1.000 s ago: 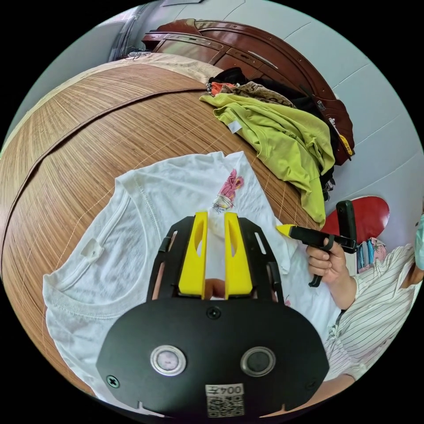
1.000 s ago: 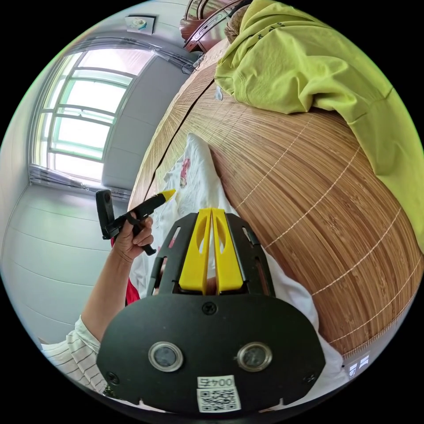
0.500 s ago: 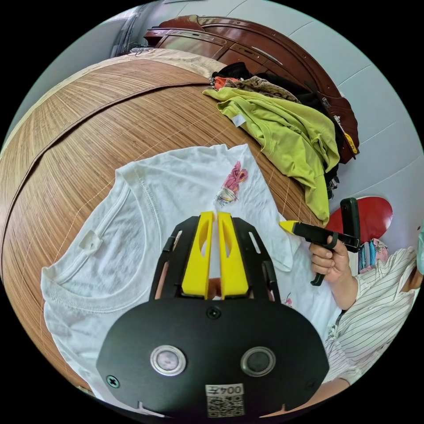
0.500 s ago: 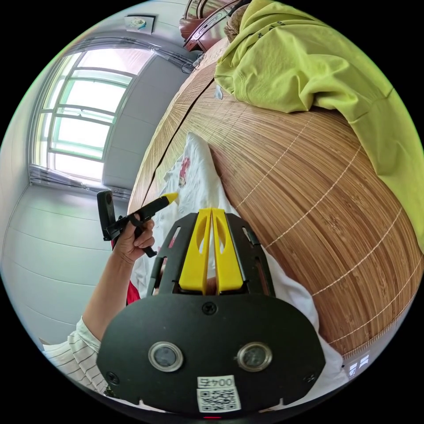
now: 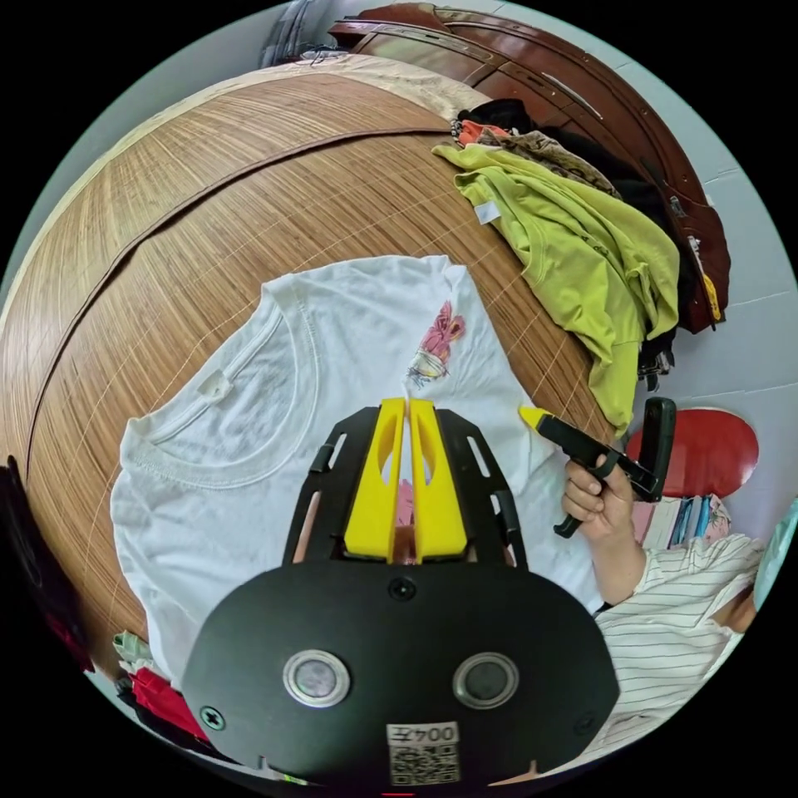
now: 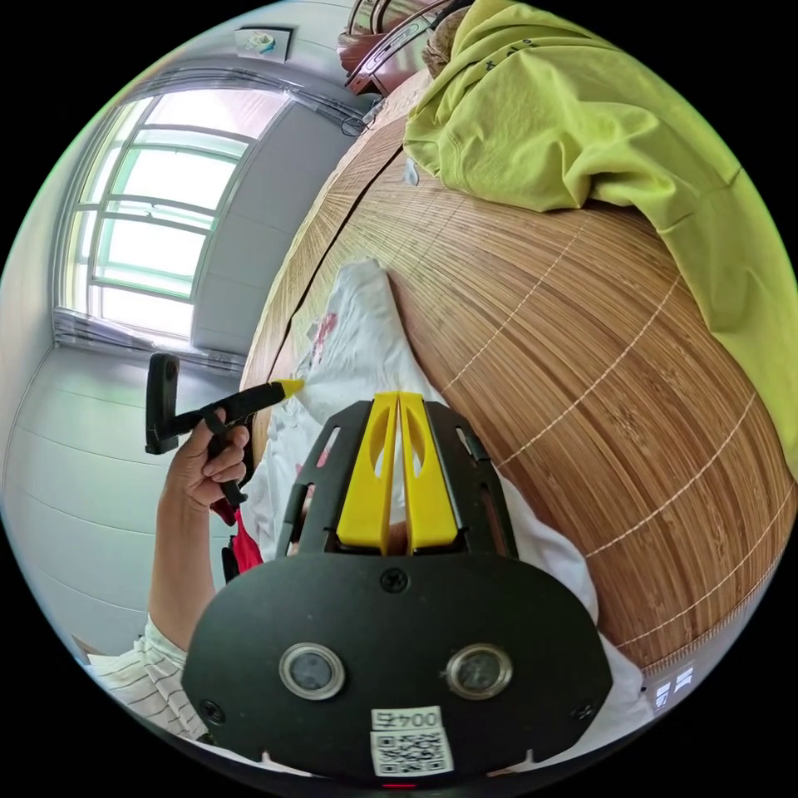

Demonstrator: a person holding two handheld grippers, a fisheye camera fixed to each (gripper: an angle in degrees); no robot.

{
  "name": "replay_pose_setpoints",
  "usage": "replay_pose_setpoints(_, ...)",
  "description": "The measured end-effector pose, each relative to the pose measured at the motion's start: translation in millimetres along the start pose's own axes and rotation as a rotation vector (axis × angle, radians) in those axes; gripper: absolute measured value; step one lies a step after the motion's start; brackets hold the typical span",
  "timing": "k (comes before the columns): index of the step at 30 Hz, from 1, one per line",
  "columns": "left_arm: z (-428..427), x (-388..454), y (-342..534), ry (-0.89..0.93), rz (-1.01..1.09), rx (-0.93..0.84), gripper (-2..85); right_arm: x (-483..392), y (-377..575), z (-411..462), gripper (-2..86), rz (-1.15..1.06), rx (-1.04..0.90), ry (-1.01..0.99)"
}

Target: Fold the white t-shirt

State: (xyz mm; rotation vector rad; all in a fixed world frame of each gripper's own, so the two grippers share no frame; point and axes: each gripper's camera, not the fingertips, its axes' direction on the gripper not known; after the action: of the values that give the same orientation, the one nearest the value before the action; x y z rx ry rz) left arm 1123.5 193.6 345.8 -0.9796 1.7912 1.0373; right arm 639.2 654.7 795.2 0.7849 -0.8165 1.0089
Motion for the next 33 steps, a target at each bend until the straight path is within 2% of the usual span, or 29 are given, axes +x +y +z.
replay_pose_setpoints(7,26.1,-14.4,12.4,0.064,-0.091,-0.013,1.0,1.0,-8.6,3.2,-0.7,-0.031,-0.022,0.05)
replay_pose_setpoints(13,-19.3,-27.6,47.1,0.018,-0.231,0.173,0.8,15.9,-14.5,2.4,-0.7,0.004,-0.032,-0.007)
replay_pose_setpoints(15,-35.2,-0.3,56.3,0.035,-0.136,0.292,0.6,16.7,-13.6,3.0,-0.7,0.007,-0.027,-0.006)
replay_pose_setpoints(18,-23.5,44.6,48.3,0.131,0.042,0.298,0.5,12.5,-9.8,5.6,-0.7,-0.01,-0.014,0.025)
replay_pose_setpoints(20,-9.1,60.0,41.3,0.144,0.069,0.28,0.5,12.6,-7.1,7.9,-0.7,-0.019,-0.012,0.029)
replay_pose_setpoints(26,35.4,56.1,35.8,0.103,-0.034,0.229,0.3,10.8,2.9,17.0,-0.8,-0.054,-0.017,0.069)
replay_pose_setpoints(31,27.6,33.8,66.7,0.277,-0.151,0.281,0.3,13.3,15.8,26.8,-0.8,-0.057,-0.019,0.068)
replay_pose_setpoints(33,6.9,38.8,86.7,0.317,-0.13,0.374,0.2,14.2,22.7,30.5,-0.7,-0.057,-0.016,0.061)
